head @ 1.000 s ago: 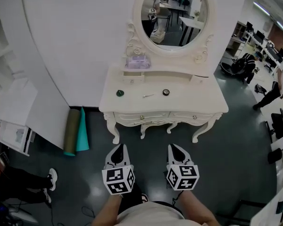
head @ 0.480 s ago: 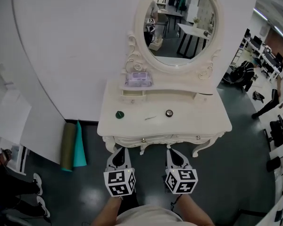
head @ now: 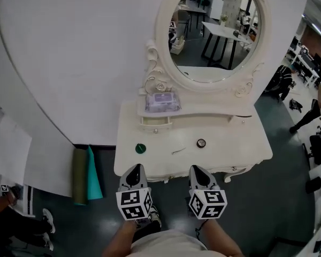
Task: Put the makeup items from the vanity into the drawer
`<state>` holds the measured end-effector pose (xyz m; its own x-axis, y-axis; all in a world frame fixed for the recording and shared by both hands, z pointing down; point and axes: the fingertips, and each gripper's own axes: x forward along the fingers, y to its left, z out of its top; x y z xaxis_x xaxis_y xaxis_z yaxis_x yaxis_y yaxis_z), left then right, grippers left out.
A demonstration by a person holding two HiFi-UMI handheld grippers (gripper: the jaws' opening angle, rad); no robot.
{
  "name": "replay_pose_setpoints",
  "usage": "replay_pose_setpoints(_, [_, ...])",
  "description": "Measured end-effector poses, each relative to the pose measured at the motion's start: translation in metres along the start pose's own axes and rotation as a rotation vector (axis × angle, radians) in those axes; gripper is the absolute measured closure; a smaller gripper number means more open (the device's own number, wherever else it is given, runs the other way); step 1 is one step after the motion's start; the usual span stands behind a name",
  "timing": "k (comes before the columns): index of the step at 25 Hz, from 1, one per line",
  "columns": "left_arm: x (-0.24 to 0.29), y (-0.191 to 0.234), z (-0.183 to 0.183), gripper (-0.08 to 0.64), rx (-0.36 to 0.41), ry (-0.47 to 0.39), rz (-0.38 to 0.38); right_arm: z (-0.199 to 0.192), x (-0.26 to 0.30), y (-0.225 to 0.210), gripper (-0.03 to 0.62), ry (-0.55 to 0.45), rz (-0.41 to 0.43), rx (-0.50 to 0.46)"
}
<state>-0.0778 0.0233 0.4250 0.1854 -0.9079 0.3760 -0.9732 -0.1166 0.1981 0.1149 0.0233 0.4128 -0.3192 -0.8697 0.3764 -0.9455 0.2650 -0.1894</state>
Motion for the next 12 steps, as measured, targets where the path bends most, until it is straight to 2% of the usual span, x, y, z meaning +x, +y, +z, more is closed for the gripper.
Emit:
replay_pose_setpoints(7, [0.046, 0.028, 0.012, 0.555, -0.004, 0.025, -0.012, 0.011, 0.043, 0.005, 0.575, 0.020, -0.012, 0.005])
replay_pose_setpoints(12, [0.072, 0.035, 0.016, 0.555, -0.016, 0.045, -0.017, 0.009, 0.057, -0.011, 0.575, 0.042, -0.047, 0.024])
